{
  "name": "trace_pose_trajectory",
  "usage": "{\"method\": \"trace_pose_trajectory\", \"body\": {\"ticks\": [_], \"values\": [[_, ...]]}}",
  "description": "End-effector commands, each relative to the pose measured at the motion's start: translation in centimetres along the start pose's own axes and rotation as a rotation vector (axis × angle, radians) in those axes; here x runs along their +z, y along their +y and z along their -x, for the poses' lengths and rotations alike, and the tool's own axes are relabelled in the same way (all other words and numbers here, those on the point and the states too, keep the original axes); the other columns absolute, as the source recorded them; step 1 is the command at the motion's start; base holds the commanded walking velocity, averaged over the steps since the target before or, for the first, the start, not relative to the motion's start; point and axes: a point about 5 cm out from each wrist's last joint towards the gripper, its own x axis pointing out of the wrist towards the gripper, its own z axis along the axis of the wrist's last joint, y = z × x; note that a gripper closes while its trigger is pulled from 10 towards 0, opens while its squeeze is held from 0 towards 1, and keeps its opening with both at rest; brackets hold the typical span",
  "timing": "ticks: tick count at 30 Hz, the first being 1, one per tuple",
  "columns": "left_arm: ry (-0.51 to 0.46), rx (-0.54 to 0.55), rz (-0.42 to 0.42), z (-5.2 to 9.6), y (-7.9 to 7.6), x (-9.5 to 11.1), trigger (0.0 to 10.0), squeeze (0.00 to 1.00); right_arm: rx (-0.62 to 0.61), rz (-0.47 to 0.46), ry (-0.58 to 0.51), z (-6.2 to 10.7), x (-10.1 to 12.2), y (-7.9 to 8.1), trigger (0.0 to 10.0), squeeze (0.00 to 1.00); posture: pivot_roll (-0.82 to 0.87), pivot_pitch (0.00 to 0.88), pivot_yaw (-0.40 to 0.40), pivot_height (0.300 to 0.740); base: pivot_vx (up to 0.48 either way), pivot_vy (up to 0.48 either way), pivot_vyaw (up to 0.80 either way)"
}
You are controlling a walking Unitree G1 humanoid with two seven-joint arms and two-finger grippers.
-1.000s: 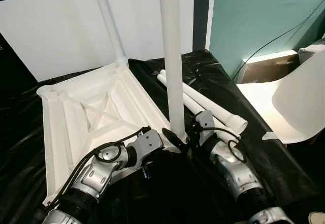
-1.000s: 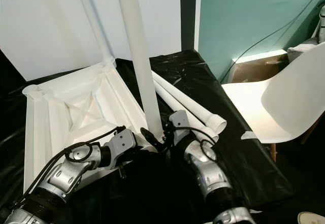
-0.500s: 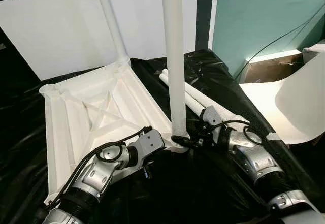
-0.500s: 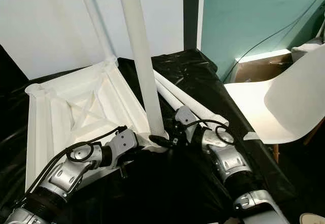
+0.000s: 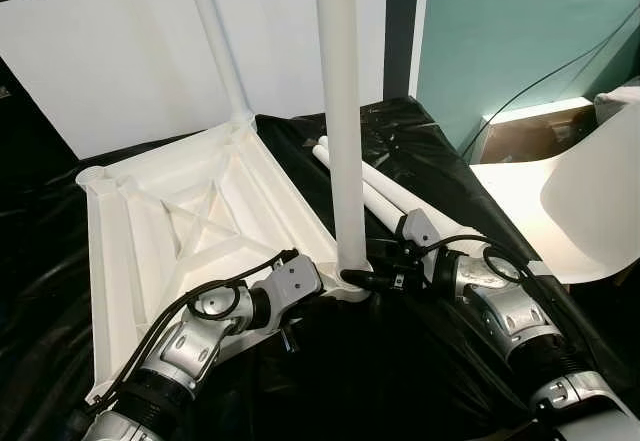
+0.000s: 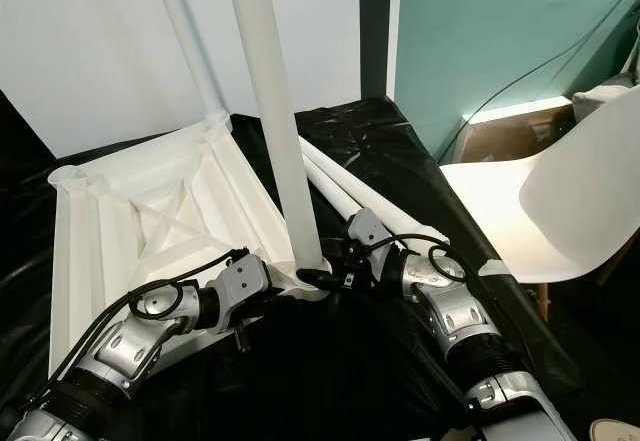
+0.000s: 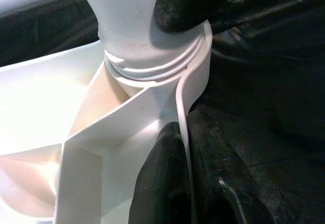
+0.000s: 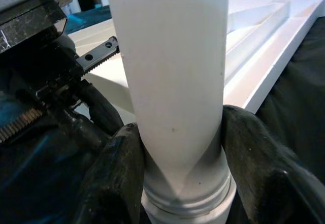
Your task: Building children table
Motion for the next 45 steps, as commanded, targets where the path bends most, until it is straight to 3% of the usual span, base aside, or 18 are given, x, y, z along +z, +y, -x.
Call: {"method": "trace_pose_trajectory", "body": {"ticks": [1, 2, 5, 6, 9, 13, 14, 18, 19, 20, 23, 27, 28, 31, 36, 37, 39, 45], "values": [[0.156, -0.173, 0.151, -0.8, -3.6, -4.9, 10.0, 0.0, -0.035, -0.04, -0.028, -0.4, -0.2, 0.7, 0.0, 0.0, 0.11, 0.0, 0.047, 0.74, 0.0, 0.0, 0.0], [0.156, -0.173, 0.151, -0.8, -3.6, -4.9, 10.0, 0.0, -0.035, -0.04, -0.028, -0.4, -0.2, 0.7, 0.0, 0.0, 0.11, 0.0, 0.047, 0.74, 0.0, 0.0, 0.0], [0.158, -0.175, 0.154, -0.7, -3.8, -5.0, 10.0, 0.0, -0.315, -0.14, -0.158, -0.8, -0.2, 1.6, 0.0, 0.0, 0.12, 0.0, 0.047, 0.74, 0.0, 0.0, 0.0], [0.158, -0.175, 0.154, -0.7, -3.8, -5.0, 10.0, 0.0, -0.315, -0.14, -0.158, -0.8, -0.2, 1.6, 0.0, 0.0, 0.12, 0.0, 0.047, 0.74, 0.0, 0.0, 0.0], [0.16, -0.175, 0.157, -0.6, -3.9, -5.1, 10.0, 0.0, -0.474, -0.216, -0.208, -0.7, -0.3, 1.7, 0.0, 0.0, 0.12, 0.0, 0.047, 0.74, 0.0, 0.0, 0.0], [0.158, -0.175, 0.16, -0.7, -3.9, -5.1, 10.0, 0.0, -0.528, -0.25, -0.239, -0.7, -0.2, 1.6, 0.0, 0.0, 0.12, 0.0, 0.047, 0.74, 0.0, 0.0, 0.0], [0.157, -0.176, 0.16, -0.8, -3.9, -5.0, 10.0, 0.0, -0.553, -0.27, -0.259, -0.7, 0.0, 1.6, 4.3, 0.0, 0.12, 0.0, 0.047, 0.74, 0.0, 0.0, 0.0], [0.156, -0.176, 0.16, -0.8, -3.9, -5.0, 10.0, 0.0, -0.556, -0.275, -0.264, -0.7, 0.1, 1.6, 4.3, 0.0, 0.12, 0.0, 0.047, 0.74, 0.0, 0.0, 0.0], [0.155, -0.176, 0.159, -0.8, -3.9, -5.0, 10.0, 0.0, -0.554, -0.272, -0.253, -0.7, 0.0, 1.5, 10.0, 0.0, 0.11, 0.0, 0.046, 0.74, 0.0, 0.0, 0.0], [0.155, -0.176, 0.158, -0.8, -3.9, -5.0, 10.0, 0.0, -0.522, -0.271, -0.238, -0.7, -0.1, 1.6, 10.0, 1.0, 0.11, 0.0, 0.045, 0.74, 0.0, 0.0, 0.0], [0.154, -0.175, 0.156, -0.9, -3.8, -4.9, 10.0, 0.0, -0.487, -0.254, -0.228, -0.7, 0.0, 1.6, 10.0, 1.0, 0.11, 0.0, 0.045, 0.74, 0.0, 0.0, 0.0], [0.149, -0.173, 0.154, -1.1, -3.7, -4.8, 10.0, 0.0, -0.35, -0.197, -0.187, -0.8, 0.2, 1.7, 10.0, 1.0, 0.11, 0.0, 0.042, 0.74, 0.0, 0.0, 0.0], [0.147, -0.174, 0.155, -1.2, -3.8, -4.7, 10.0, 0.0, -0.297, -0.173, -0.172, -0.7, 0.3, 1.6, 10.0, 0.0, 0.11, 0.0, 0.039, 0.74, 0.0, 0.0, 0.0], [0.145, -0.176, 0.156, -1.3, -3.9, -4.7, 10.0, 0.0, -0.166, -0.106, -0.129, -0.4, 0.5, 1.0, 10.0, 0.0, 0.11, 0.0, 0.035, 0.74, 0.0, 0.0, 0.0], [0.143, -0.175, 0.157, -1.3, -3.9, -4.7, 10.0, 0.0, -0.125, -0.074, -0.107, -0.1, 0.7, 0.4, 10.0, 0.0, 0.11, 0.0, 0.033, 0.74, 0.0, 0.0, 0.0], [0.143, -0.174, 0.158, -1.3, -4.0, -4.7, 10.0, 0.0, -0.116, -0.069, -0.101, 0.0, 0.8, 0.2, 4.1, 0.0, 0.11, 0.0, 0.033, 0.74, 0.0, 0.0, 0.0], [0.144, -0.175, 0.16, -1.2, -4.1, -4.8, 10.0, 0.0, -0.044, -0.074, -0.09, 0.3, 1.1, -0.1, 0.0, 0.0, 0.12, 0.0, 0.037, 0.74, 0.0, 0.0, 0.0], [0.146, -0.176, 0.159, -1.1, -4.1, -4.8, 10.0, 0.0, 0.009, -0.057, -0.067, 0.6, 1.1, -0.7, 0.0, 0.0, 0.12, 0.0, 0.039, 0.74, 0.0, 0.0, 0.0]]}}
